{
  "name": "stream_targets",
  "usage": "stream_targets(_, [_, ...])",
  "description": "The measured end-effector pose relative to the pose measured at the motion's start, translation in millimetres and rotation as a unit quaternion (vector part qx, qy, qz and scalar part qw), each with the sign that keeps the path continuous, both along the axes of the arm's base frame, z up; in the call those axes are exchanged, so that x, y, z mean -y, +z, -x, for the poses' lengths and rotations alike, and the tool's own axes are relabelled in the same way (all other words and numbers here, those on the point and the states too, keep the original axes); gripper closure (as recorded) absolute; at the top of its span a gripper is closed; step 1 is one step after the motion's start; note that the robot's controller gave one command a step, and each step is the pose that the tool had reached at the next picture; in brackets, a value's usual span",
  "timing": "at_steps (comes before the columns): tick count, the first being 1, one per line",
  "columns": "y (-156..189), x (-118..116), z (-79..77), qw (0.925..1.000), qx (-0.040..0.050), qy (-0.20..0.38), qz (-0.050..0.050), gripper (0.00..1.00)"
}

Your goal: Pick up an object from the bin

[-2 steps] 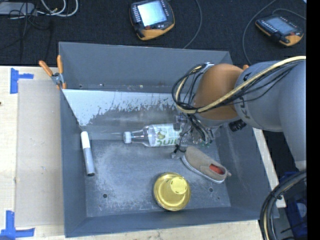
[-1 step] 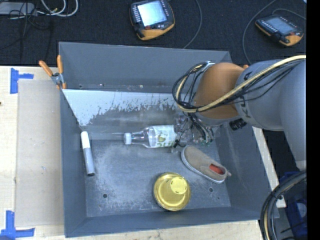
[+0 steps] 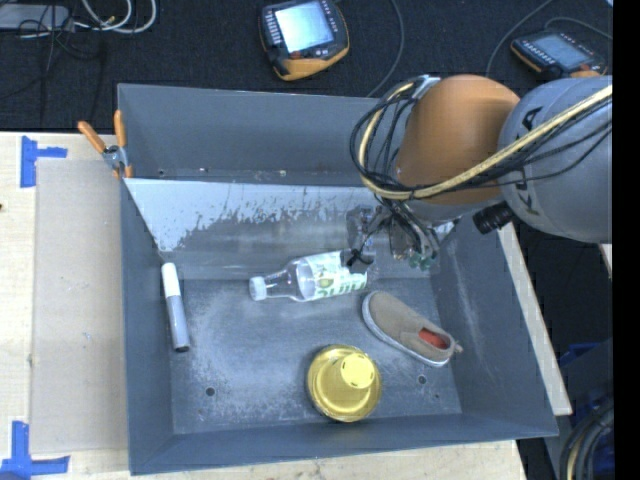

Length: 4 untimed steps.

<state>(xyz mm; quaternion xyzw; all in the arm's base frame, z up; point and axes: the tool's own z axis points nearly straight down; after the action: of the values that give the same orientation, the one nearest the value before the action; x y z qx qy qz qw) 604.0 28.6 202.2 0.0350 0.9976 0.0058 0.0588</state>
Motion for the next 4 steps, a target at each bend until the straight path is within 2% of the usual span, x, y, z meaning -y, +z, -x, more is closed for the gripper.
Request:
stream_targets(1, [-11, 27, -17.2, 0.9912, 0.002, 0.131, 0.016, 1.0])
stream_targets(2, [-11, 27, -17.0, 0.9913, 0.0018, 0.131, 0.015, 0.0])
stream_targets(3, [-44, 71, 3.7, 0.997, -0.0002, 0.076, 0.009, 0.0])
stream_targets(4, [-109, -27, 4.2, 0.9918, -0.0015, 0.127, 0.012, 0.0])
